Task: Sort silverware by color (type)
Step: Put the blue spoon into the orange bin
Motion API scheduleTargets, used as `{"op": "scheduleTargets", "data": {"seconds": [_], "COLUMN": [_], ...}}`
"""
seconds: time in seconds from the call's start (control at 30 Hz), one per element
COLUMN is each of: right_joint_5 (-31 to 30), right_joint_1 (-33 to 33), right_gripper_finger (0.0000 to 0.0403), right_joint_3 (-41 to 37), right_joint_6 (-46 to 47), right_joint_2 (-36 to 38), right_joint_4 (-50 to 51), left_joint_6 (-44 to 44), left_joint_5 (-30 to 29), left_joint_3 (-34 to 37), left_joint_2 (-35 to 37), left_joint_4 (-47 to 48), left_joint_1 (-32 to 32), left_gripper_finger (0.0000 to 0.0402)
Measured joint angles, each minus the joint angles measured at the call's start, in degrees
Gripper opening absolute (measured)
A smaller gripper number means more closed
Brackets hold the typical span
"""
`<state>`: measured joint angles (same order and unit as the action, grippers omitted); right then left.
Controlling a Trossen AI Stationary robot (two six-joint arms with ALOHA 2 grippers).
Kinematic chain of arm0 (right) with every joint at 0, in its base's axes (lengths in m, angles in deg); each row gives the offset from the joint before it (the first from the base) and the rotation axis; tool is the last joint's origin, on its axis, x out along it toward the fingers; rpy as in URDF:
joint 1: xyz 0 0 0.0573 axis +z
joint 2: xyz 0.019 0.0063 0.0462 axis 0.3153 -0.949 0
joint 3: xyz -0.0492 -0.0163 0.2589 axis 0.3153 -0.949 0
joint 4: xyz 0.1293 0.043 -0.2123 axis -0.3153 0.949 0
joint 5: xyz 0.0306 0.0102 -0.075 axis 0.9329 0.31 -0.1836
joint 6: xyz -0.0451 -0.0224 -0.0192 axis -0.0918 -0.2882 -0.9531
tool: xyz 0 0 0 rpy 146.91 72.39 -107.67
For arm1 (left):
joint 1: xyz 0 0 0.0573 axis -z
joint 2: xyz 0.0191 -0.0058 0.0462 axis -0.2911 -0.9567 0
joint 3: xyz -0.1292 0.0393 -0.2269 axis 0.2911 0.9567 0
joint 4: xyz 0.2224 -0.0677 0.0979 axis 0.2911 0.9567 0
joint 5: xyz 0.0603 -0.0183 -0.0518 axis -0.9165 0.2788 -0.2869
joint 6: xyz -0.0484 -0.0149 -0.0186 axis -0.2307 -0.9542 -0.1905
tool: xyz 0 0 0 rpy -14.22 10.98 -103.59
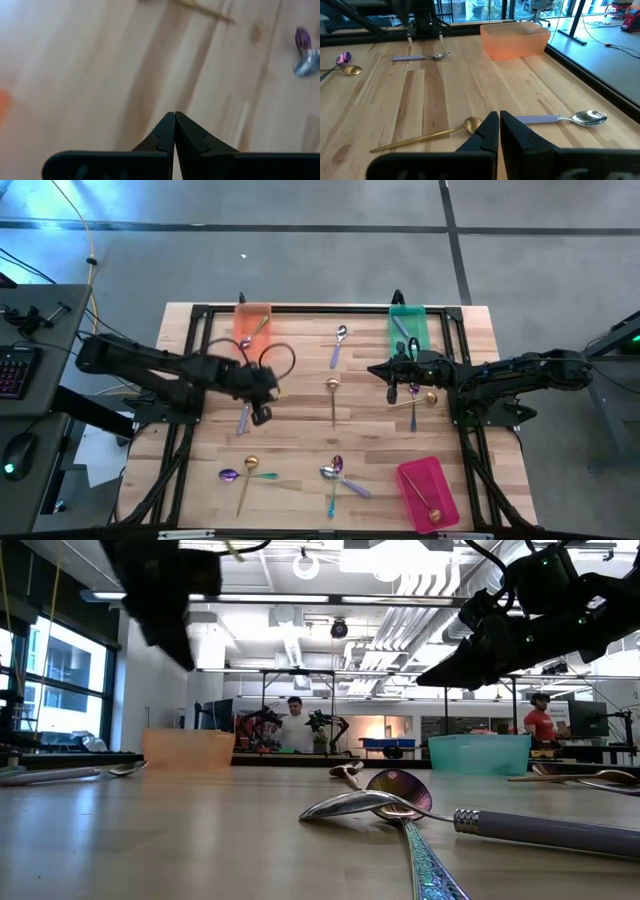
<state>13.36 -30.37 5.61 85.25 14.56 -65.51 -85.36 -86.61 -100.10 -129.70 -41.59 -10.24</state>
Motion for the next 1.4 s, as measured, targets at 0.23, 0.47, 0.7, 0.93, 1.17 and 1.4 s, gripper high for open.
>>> {"op": "scheduleTargets", "data": {"seconds": [0.23, 0.47, 0.7, 0.93, 1.17, 1.4], "right_joint_5": [0.0, 0.3, 0.2, 0.2, 0.2, -0.1], "right_joint_1": [0.0, 0.0, 0.0, 0.0, 0.0, 0.0], "right_gripper_finger": [0.0000, 0.0000, 0.0000, 0.0000, 0.0000, 0.0000], "right_joint_3": [0.0, 0.0, 0.0, 0.0, 0.0, 0.0], "right_joint_6": [0.0, 0.0, 0.0, 0.0, 0.1, 0.4], "right_joint_2": [0.0, 0.0, 0.0, 0.0, 0.0, 0.0], "right_joint_4": [0.0, 0.0, 0.2, 0.3, 0.4, 1.1], "left_joint_6": [-14.6, -30.2, -44.8, -44.1, -38.3, -27.4], "left_joint_5": [0.0, -2.3, -2.8, -2.6, -4.5, 4.2], "left_joint_3": [3.9, 6.8, 12.0, 14.8, 14.8, 14.7], "left_joint_2": [0.0, 0.0, 0.0, 0.0, -0.4, -3.7], "left_joint_4": [-0.4, -0.7, -2.8, -11.2, -16.3, -26.6], "left_joint_1": [8.5, 15.9, 17.7, 17.8, 15.6, 15.7], "left_gripper_finger": [0.0000, 0.0000, 0.0019, 0.0059, 0.0097, 0.0106]}}
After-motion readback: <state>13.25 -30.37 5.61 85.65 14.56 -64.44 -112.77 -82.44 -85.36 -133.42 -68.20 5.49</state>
